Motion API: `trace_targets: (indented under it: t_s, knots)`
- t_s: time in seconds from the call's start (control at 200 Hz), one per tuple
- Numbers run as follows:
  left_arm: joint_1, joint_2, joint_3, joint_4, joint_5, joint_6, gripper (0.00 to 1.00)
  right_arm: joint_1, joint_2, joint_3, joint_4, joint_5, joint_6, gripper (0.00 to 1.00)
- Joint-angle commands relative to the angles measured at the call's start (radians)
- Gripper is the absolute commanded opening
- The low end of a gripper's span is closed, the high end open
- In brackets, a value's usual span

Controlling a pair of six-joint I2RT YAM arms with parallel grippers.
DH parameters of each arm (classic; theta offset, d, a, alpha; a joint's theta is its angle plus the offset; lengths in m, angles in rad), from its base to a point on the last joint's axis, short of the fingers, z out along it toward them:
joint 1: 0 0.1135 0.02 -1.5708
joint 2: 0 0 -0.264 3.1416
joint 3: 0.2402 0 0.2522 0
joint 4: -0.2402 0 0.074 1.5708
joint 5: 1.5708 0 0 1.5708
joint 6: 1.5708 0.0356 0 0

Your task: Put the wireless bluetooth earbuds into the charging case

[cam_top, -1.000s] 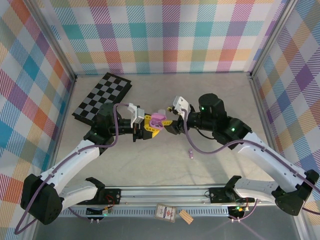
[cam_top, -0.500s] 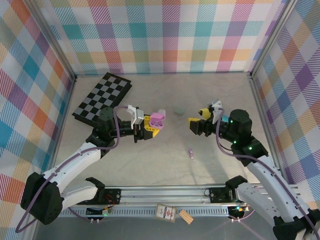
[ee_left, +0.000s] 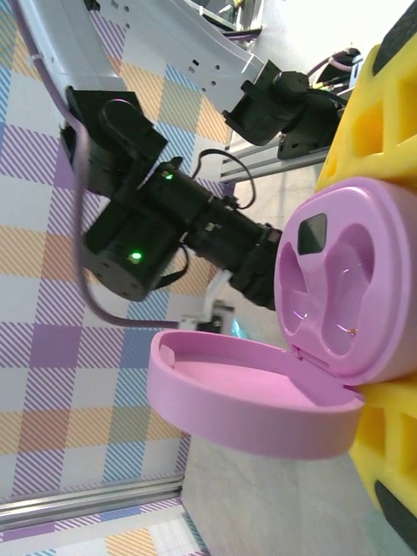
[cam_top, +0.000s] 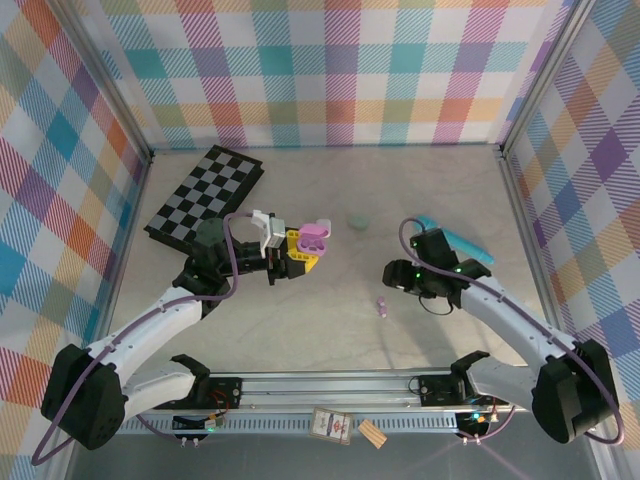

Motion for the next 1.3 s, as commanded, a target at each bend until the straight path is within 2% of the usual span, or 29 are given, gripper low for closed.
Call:
trace_targets:
  t_s: [0.0,0.165,0.335,0.475,0.885,1.055,1.295]
  knots:
    - [0.001,-0.024,-0.008,0.045,0.006,-0.010,0.29,0.040,0.058,0.002,-0.039,0.072,0.104,0.51]
    - [0.001,-0.031,-0.010,0.042,0.012,-0.011,0.29,0.090,0.184,0.056,-0.053,0.113,0.102,0.40]
    - [0.001,-0.036,-0.012,0.036,0.015,-0.011,0.29,0.130,0.300,0.101,-0.033,0.114,0.108,0.40]
    - [0.001,-0.045,-0.012,0.017,0.013,-0.006,0.29,0.152,0.375,0.124,-0.014,0.100,0.112,0.35]
    - [0.001,-0.040,-0.012,0.011,0.018,0.000,0.29,0.168,0.444,0.144,-0.002,0.080,0.110,0.19]
    - [0.001,-0.044,-0.013,0.012,0.015,0.001,0.29,0.168,0.476,0.199,-0.013,0.084,-0.002,0.19]
    - [0.029,-0.075,-0.067,0.061,-0.008,-0.033,0.29,0.165,0.645,0.381,-0.108,0.097,-0.266,0.20]
